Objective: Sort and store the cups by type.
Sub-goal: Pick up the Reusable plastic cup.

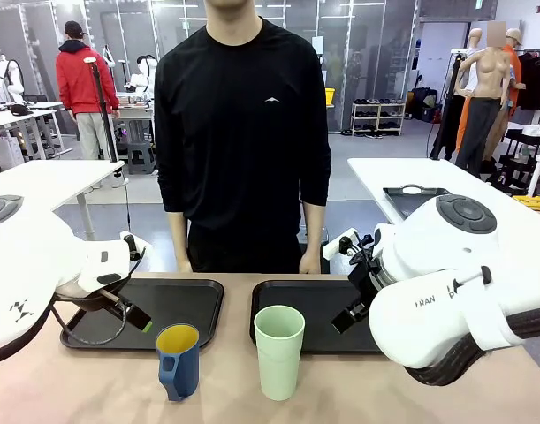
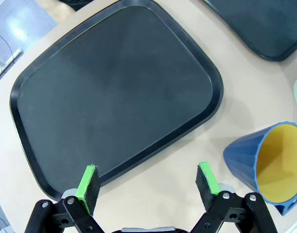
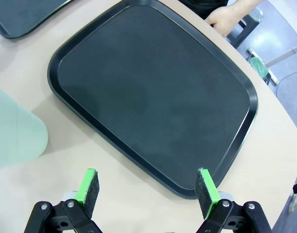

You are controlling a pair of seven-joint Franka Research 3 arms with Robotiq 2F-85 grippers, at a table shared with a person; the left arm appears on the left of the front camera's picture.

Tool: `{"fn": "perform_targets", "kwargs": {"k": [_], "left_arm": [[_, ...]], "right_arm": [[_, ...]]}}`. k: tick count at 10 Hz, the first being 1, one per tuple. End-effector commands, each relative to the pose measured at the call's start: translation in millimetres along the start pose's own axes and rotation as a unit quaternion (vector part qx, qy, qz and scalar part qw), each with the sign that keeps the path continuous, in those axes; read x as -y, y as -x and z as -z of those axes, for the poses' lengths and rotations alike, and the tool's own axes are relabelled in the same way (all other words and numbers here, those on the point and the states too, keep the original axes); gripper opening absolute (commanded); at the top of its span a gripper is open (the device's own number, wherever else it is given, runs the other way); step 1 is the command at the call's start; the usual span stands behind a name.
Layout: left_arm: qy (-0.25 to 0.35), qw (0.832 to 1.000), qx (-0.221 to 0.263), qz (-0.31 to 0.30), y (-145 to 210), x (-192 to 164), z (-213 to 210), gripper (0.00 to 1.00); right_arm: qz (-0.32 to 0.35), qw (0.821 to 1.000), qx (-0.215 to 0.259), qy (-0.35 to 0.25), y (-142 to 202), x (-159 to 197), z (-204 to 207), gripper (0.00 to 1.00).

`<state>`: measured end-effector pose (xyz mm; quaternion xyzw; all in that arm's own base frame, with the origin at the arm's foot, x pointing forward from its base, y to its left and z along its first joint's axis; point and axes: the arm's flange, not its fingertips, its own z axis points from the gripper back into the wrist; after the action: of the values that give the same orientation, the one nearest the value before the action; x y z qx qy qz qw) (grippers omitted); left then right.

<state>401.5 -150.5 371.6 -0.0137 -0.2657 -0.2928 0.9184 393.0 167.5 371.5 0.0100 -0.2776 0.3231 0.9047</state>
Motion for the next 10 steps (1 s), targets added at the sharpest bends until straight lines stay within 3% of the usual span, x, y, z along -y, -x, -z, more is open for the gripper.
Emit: {"fn": "perform_targets", "kwargs": {"k": [1, 6, 8, 10], "left_arm": [[-0.004, 1.000, 0.003, 0.007, -2.3, -0.8, -1.7, 1.00], [-0.051, 0.998, 0.030, -0.025, -28.3, 15.5, -96.9, 1.00], [-0.065, 0.996, 0.035, -0.055, -33.7, 32.7, -126.8, 1.00], [-0.063, 0.996, 0.046, -0.045, -33.6, 40.5, -136.6, 1.00]], "right_arm": [[0.000, 1.000, -0.005, 0.000, -3.2, -5.4, -1.2, 1.00], [-0.004, 0.994, 0.024, 0.106, -37.5, -36.8, -110.1, 1.00], [0.021, 0.991, 0.040, 0.122, -46.1, -51.2, -151.0, 1.00], [0.017, 0.991, 0.046, 0.128, -46.4, -57.4, -157.6, 1.00]]}}
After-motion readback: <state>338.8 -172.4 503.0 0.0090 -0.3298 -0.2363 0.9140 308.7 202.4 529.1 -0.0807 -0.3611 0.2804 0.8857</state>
